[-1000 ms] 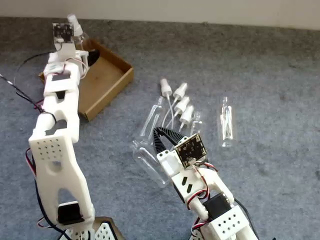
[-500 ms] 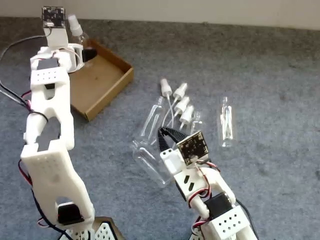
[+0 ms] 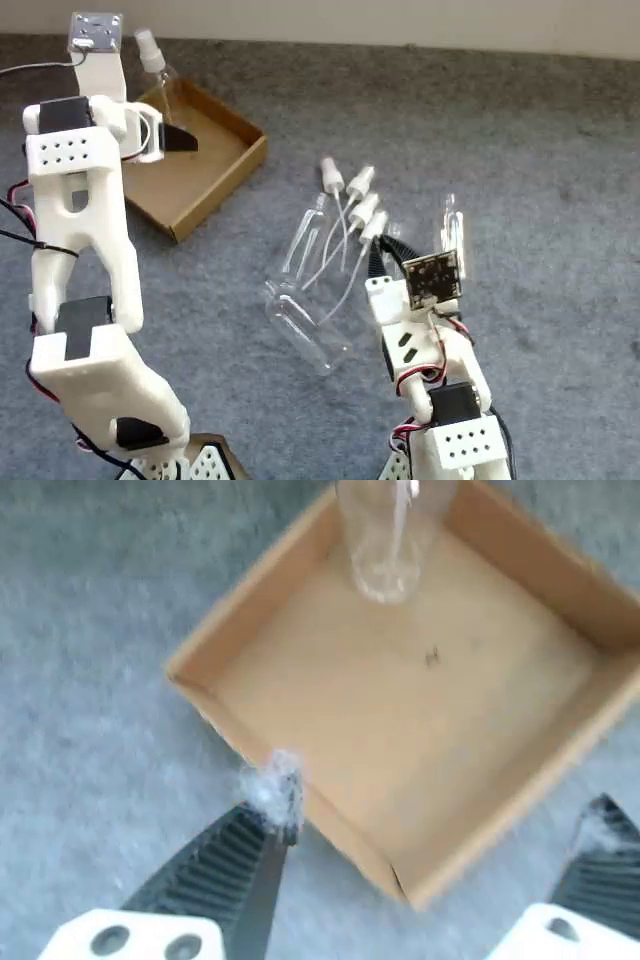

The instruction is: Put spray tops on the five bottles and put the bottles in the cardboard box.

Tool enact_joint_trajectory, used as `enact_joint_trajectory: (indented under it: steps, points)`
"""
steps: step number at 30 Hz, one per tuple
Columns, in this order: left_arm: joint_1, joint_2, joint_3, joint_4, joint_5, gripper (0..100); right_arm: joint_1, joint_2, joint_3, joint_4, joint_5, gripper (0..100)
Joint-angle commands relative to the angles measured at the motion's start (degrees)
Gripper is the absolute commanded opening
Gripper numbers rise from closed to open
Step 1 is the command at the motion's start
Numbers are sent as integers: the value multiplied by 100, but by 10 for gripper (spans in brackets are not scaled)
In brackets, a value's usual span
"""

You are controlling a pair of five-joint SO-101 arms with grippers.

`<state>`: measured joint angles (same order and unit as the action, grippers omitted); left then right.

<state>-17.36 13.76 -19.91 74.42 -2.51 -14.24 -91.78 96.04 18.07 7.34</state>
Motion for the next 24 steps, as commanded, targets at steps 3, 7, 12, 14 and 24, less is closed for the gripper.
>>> enact_joint_trajectory:
  steps: [3, 7, 12, 14, 24]
  points:
    - [831, -514, -40, 1310, -70, 369, 822, -66, 822, -593, -826, 19]
    - [1349, -470, -31, 1538, -70, 369, 910, -66, 831, -646, -862, 19]
    - [2062, -462, 84, 1547, -44, 369, 910, -57, 831, -646, -862, 19]
    - [2343, -462, 356, 1547, -44, 369, 910, -57, 831, -646, -862, 19]
    - [2835, -453, 1974, -501, -62, 368, 910, -57, 831, -637, -862, 19]
